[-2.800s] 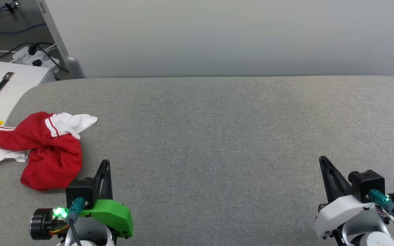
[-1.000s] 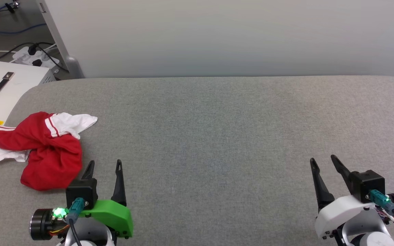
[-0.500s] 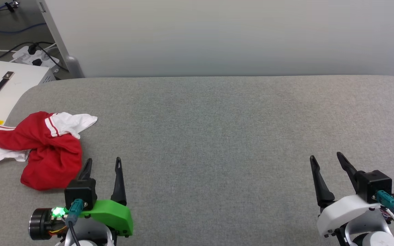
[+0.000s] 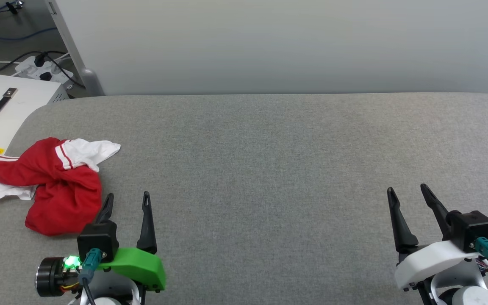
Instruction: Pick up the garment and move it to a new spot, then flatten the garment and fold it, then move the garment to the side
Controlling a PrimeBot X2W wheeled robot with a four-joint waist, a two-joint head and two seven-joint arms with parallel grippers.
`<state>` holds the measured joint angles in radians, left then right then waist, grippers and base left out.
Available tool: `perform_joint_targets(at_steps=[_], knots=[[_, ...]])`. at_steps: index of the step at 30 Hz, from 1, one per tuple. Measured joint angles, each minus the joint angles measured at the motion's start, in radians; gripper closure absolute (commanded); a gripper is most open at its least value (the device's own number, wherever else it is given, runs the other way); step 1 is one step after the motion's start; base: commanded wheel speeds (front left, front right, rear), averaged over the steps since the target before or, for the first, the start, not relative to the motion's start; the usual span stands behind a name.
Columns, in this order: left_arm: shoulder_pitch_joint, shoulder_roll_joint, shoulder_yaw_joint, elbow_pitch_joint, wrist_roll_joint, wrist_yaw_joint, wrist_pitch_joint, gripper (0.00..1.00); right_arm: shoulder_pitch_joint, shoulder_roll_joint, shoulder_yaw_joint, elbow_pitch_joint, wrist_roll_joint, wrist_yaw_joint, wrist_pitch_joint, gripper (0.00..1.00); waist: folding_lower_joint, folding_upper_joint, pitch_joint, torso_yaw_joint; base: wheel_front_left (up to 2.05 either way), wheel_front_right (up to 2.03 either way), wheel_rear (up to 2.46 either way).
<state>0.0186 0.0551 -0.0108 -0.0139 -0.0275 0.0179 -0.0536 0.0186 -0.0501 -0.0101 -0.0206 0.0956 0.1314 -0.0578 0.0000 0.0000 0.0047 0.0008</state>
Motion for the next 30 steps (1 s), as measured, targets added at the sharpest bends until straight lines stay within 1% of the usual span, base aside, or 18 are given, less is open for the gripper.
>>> perform_joint_targets(at_steps=[30], knots=[[0.001, 0.000, -0.013, 0.004, -0.017, 0.014, -0.063, 0.00, 0.020, 0.000, -0.002, -0.003, 0.068, 0.000, -0.062, 0.00, 0.0000, 0.0000, 0.000, 0.002, 0.00, 0.00, 0.00]])
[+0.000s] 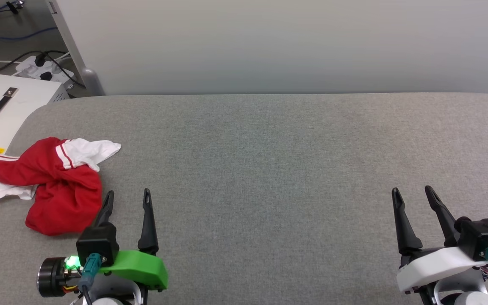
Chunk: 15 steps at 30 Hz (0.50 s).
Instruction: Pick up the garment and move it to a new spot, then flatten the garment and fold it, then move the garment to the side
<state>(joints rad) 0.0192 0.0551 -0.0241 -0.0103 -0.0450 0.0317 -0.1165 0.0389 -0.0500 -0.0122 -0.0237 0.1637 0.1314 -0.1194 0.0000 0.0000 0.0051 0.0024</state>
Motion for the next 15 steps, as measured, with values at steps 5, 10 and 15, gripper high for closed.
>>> perform_joint_targets(at_steps=[5, 10, 15], knots=[[0.000, 0.000, -0.002, 0.000, -0.001, 0.002, -0.012, 0.00, 0.001, 0.000, 0.007, -0.001, 0.000, 0.000, -0.010, 0.00, 0.0000, 0.0000, 0.000, 0.000, 0.00, 0.00, 0.00], [0.000, 0.000, -0.005, 0.002, -0.008, 0.008, -0.024, 0.00, 0.001, 0.000, 0.011, -0.004, 0.003, 0.000, -0.022, 0.00, 0.0000, 0.0000, 0.001, 0.000, 0.00, 0.00, 0.00], [0.000, 0.000, -0.007, 0.002, -0.009, 0.012, -0.036, 0.00, 0.002, 0.000, 0.011, -0.007, 0.010, 0.000, -0.035, 0.00, 0.0000, 0.0000, 0.003, 0.000, 0.00, 0.00, 0.00]])
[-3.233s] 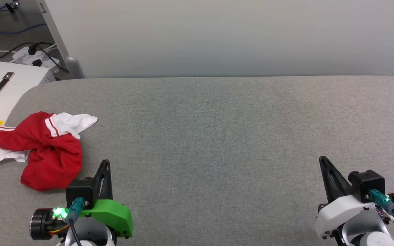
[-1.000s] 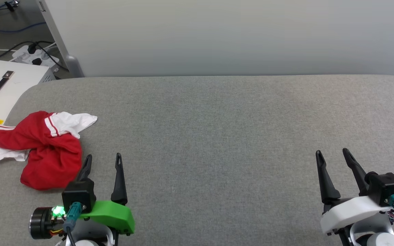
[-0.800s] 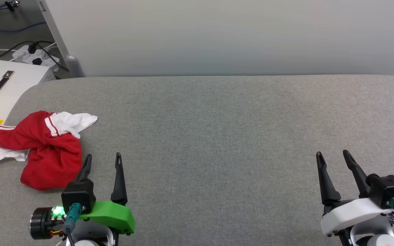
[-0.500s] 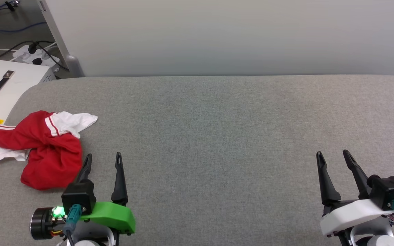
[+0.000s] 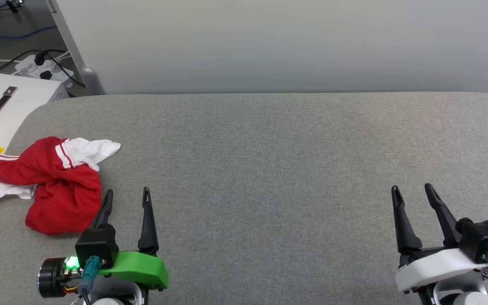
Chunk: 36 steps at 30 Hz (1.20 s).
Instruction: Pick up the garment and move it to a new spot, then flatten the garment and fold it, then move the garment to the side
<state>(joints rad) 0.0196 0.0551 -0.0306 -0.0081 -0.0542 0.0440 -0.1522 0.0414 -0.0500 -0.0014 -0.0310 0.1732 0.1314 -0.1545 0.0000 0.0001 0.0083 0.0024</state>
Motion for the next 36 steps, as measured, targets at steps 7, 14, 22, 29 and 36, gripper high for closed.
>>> perform_joint_targets(at_steps=[7, 14, 22, 29, 36], knots=[[0.000, 0.000, -0.002, 0.000, -0.005, 0.005, -0.015, 0.00, 0.004, 0.000, 0.001, -0.003, 0.010, 0.000, -0.011, 0.00, 0.0001, 0.0000, 0.007, 0.000, 0.00, 0.00, 0.00], [0.000, 0.000, -0.007, 0.002, -0.009, 0.009, -0.026, 0.00, 0.010, 0.000, 0.001, -0.003, 0.026, 0.000, -0.027, 0.00, 0.0000, 0.0000, 0.011, -0.001, 0.00, 0.00, 0.00], [0.000, 0.000, -0.013, 0.006, -0.010, 0.009, -0.045, 0.00, 0.018, 0.000, 0.001, -0.002, 0.035, 0.000, -0.044, 0.00, 0.0001, 0.0000, 0.009, 0.002, 0.00, 0.00, 0.00], [0.000, 0.000, -0.017, 0.011, -0.015, 0.009, -0.060, 0.00, 0.020, 0.000, 0.002, -0.001, 0.043, 0.000, -0.054, 0.00, 0.0000, 0.0000, 0.009, 0.004, 0.00, 0.00, 0.00], [0.000, 0.000, -0.019, 0.019, -0.018, 0.013, -0.076, 0.00, 0.021, 0.000, 0.002, 0.001, 0.053, 0.000, -0.072, 0.00, 0.0000, 0.0000, 0.013, 0.008, 0.00, 0.00, 0.00]])
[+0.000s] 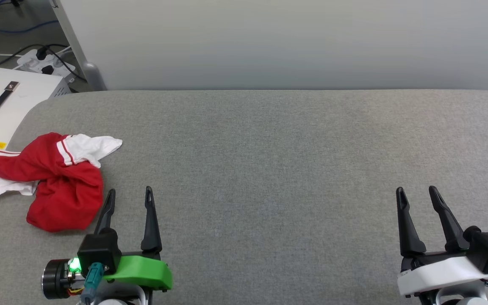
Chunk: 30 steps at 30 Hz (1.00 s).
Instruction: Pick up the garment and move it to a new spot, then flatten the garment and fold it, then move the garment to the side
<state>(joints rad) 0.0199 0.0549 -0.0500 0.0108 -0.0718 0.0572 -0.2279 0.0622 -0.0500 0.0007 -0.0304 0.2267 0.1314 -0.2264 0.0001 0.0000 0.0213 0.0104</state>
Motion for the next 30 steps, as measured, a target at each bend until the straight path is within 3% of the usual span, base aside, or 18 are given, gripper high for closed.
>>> perform_joint_targets(at_steps=[14, 30], knots=[[0.000, -0.001, 0.004, 0.008, -0.017, 0.016, -0.028, 0.00, 0.012, 0.000, 0.007, 0.005, 0.016, 0.000, -0.026, 0.00, 0.0000, 0.0000, 0.011, 0.041, 0.00, 0.00, 0.00], [-0.002, -0.001, 0.059, 0.012, -0.045, 0.028, -0.028, 0.00, 0.013, 0.001, 0.037, -0.004, -0.019, 0.000, -0.031, 0.00, 0.0000, 0.0000, 0.036, 0.200, 0.00, 0.00, 0.00]])
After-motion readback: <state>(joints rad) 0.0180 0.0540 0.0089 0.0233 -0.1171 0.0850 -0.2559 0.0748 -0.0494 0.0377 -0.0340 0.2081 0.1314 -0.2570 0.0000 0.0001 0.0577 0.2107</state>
